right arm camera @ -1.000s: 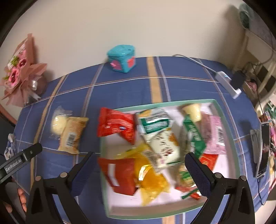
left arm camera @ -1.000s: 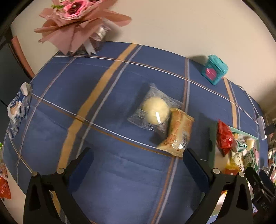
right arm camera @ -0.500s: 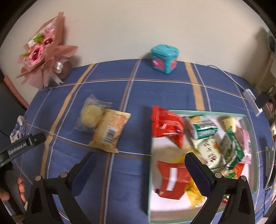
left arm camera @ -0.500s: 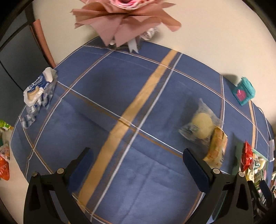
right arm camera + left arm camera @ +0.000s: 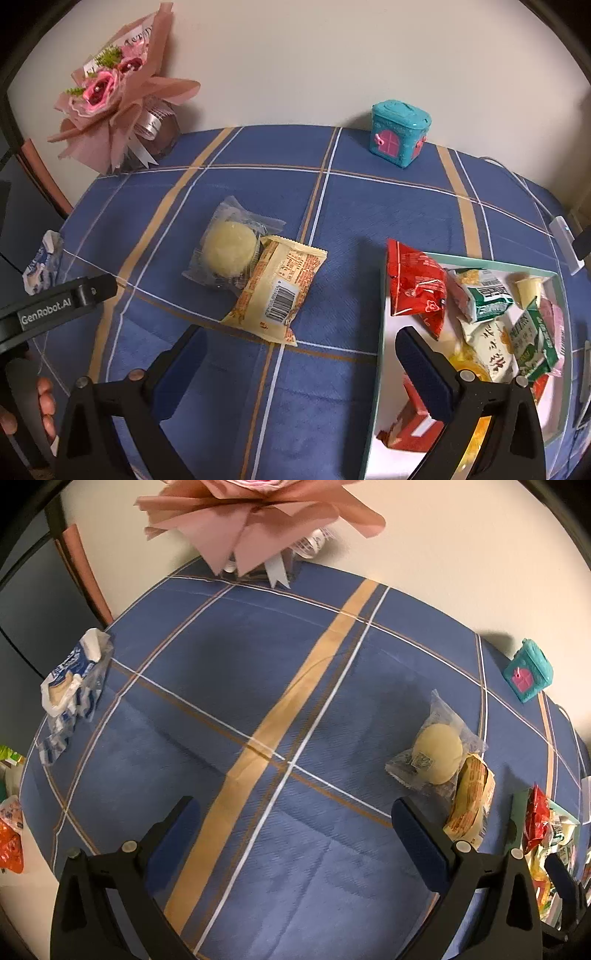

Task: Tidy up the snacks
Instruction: 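Withdraw both open tools from the tray toward the bun and tan packet, then grasp the tan biscuit packet with the right tool while the left tool grasps the clear-wrapped bun, then carry the tan packet with the right tool while the left tool carries the bun over the tray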

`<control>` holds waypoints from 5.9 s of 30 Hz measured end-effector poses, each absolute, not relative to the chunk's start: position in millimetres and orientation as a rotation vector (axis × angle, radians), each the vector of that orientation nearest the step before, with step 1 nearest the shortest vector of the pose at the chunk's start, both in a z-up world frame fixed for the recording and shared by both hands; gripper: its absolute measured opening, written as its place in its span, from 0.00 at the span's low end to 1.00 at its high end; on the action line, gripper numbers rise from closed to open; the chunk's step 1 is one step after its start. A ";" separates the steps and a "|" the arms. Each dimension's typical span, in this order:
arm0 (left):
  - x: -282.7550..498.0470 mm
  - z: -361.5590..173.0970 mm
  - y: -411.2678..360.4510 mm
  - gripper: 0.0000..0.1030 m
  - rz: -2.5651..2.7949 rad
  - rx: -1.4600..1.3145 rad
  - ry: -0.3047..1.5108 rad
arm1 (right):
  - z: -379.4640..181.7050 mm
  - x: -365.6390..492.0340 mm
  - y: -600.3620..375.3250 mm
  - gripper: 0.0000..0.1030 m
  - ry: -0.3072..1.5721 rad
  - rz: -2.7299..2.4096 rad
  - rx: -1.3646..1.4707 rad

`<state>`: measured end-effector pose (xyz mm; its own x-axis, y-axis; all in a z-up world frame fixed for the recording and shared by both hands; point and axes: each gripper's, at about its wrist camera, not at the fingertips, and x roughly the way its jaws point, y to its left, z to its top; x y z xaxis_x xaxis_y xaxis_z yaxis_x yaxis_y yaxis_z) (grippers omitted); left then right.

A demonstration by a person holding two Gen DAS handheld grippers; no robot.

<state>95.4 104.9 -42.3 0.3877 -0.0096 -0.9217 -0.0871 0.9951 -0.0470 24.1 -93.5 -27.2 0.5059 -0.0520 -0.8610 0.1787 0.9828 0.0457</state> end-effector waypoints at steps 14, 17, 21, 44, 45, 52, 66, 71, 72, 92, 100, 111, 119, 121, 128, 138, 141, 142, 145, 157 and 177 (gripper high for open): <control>112.9 -41.8 90.1 1.00 0.003 -0.100 1.137 | -35.7 40.6 -102.7 1.00 1.028 -0.128 0.181; 116.9 -40.4 85.5 1.00 -0.003 -0.098 1.126 | -37.0 45.5 -100.8 1.00 1.031 -0.116 0.178; 122.2 -41.5 78.9 1.00 -0.020 -0.104 1.123 | -40.5 51.7 -100.3 1.00 1.032 -0.110 0.182; 146.2 -53.7 45.4 1.00 -0.144 -0.116 1.101 | -79.5 83.8 -104.6 1.00 1.065 -0.104 0.238; 146.8 -54.3 43.4 1.00 -0.152 -0.115 1.101 | -81.1 84.6 -105.2 1.00 1.067 -0.107 0.241; 149.2 -58.0 27.5 1.00 -0.199 -0.088 1.097 | -83.4 83.5 -116.9 0.93 1.067 -0.146 0.248; 151.3 -76.8 -4.2 0.81 -0.289 -0.064 1.149 | -88.0 82.7 -125.6 0.51 1.088 -0.121 0.296; 151.3 -81.5 -4.6 0.57 -0.288 -0.063 1.170 | -88.3 82.3 -125.2 0.46 1.091 -0.117 0.302; 151.1 -81.3 -4.0 0.53 -0.290 -0.067 1.171 | -87.9 81.9 -124.8 0.44 1.091 -0.117 0.300; 140.2 -50.1 13.6 0.42 -0.272 -0.144 1.153 | -53.7 67.9 -126.6 0.39 1.049 -0.118 0.282; 128.2 -33.1 19.2 0.42 -0.260 -0.151 1.142 | -35.2 56.2 -131.9 0.39 1.029 -0.130 0.282; 104.5 -9.7 28.5 0.42 -0.256 -0.158 1.106 | -14.3 36.5 -136.3 0.38 1.002 -0.143 0.281; 79.1 5.7 20.9 0.42 -0.272 -0.129 1.076 | -6.3 16.8 -134.8 0.39 0.998 -0.151 0.273; 72.4 9.6 19.5 0.42 -0.287 -0.136 1.071 | -3.1 10.7 -134.9 0.39 0.994 -0.155 0.268; 51.5 21.1 16.1 0.42 -0.300 -0.120 1.042 | 10.3 -15.9 -140.8 0.39 0.975 -0.176 0.254; 21.6 25.8 -4.2 0.42 -0.352 -0.088 1.035 | 20.5 -47.1 -162.8 0.39 0.960 -0.221 0.272; 15.1 27.8 -17.2 0.42 -0.376 -0.071 1.031 | 20.2 -52.8 -176.4 0.39 0.963 -0.241 0.285; 13.3 28.2 -20.8 0.42 -0.382 -0.067 1.030 | 20.6 -55.2 -183.4 0.39 0.962 -0.251 0.293; 7.4 29.3 -34.3 0.42 -0.409 -0.053 1.024 | 21.7 -62.5 -203.7 0.39 0.958 -0.290 0.315; -36.9 30.5 -110.5 0.42 -0.563 0.069 1.004 | 20.8 -107.8 -293.7 0.39 0.931 -0.469 0.421; -55.9 -5.5 -159.8 0.42 -0.604 0.194 1.126 | -27.0 -113.2 -322.1 0.39 1.082 -0.490 0.465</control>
